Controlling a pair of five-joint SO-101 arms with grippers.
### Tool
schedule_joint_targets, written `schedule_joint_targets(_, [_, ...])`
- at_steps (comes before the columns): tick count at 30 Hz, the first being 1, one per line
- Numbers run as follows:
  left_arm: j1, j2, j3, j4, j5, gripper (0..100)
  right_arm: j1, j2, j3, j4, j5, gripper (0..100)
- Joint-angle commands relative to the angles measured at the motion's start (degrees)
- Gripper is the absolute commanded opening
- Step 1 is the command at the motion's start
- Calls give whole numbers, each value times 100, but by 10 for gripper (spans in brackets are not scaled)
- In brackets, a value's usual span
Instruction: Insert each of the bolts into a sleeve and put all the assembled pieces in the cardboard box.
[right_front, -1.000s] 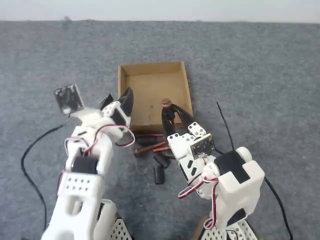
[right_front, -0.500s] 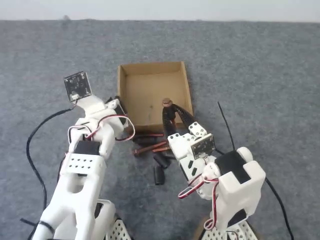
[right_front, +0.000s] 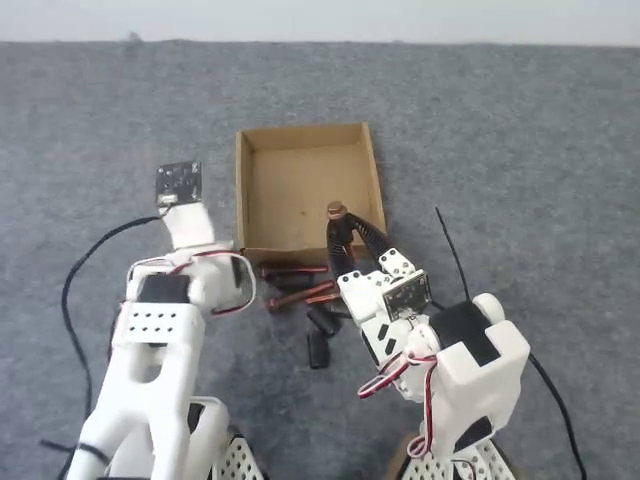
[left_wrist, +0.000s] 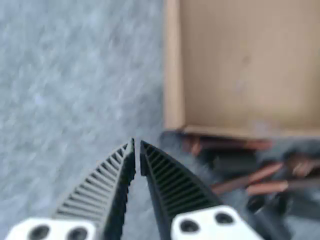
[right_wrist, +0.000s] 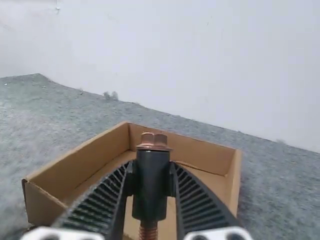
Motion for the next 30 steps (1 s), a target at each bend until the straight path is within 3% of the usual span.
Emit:
schedule_joint_targets(1, [-360, 0, -163, 343, -607, 12, 75, -400, 26, -207, 9, 6])
schedule_joint_targets(5, [-624, 0, 101, 316, -1310, 12, 75, -743, 237, -163, 9, 6])
schedule_joint_targets(10, [-879, -9, 426, 176, -1556, 12, 84, -1464, 457, 585, -18, 6])
schedule_joint_targets(20, [-879, 9, 462, -149, -1530, 12, 831, -2809, 800, 1358, -18, 6])
schedule_joint_targets(30, [-888, 9, 418, -123, -1565, 12, 848, -4233, 862, 3521, 0, 6])
